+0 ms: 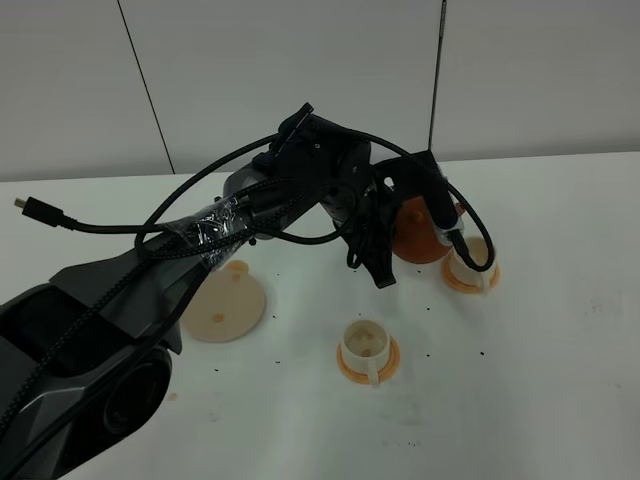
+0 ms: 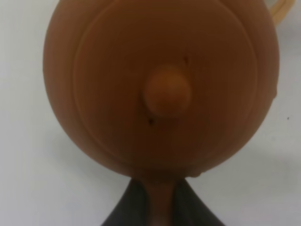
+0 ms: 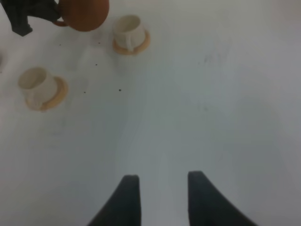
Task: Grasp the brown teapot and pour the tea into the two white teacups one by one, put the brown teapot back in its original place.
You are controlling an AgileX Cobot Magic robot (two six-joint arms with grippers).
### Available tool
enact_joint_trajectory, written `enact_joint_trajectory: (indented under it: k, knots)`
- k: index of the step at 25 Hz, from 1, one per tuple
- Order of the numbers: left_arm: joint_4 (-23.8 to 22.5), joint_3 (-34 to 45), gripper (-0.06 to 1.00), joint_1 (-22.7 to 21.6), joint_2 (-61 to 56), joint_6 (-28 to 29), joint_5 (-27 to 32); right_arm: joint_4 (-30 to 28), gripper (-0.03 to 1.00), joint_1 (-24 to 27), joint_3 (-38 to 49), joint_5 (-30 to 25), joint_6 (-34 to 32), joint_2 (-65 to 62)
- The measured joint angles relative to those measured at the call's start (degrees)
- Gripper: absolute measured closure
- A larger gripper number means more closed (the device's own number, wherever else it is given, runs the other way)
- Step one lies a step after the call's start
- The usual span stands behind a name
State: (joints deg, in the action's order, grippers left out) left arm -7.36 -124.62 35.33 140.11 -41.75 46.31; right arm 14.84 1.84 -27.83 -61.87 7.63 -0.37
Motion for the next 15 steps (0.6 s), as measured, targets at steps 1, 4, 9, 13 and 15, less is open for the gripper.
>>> enact_joint_trajectory:
  k: [1, 4, 9, 13, 15]
  knots:
    - [-0.78, 0.0, 0.77, 0.21, 0.0, -0.12, 0.01, 0.0, 0.72, 0.0, 0.0, 0.0, 0.0, 0.0]
    - [-3.49, -0.05, 0.77, 0.72, 0.0, -0.38, 0.12, 0.0, 0.72, 0.0, 0.0, 0.0, 0.0, 0.0]
    - [-6.37, -0.05, 0.77, 0.89, 0.0, -0.68, 0.99, 0.0, 0.72, 0.0, 0.0, 0.0, 0.0, 0.0]
    - [-8.36, -0.05, 0.77, 0.89, 0.0, -0.74, 1.32, 0.0, 0.72, 0.0, 0.0, 0.0, 0.0, 0.0]
    - [-9.6, -0.05, 0.77, 0.89, 0.02, -0.74, 1.37, 0.0, 0.72, 0.0, 0.0, 0.0, 0.0, 0.0]
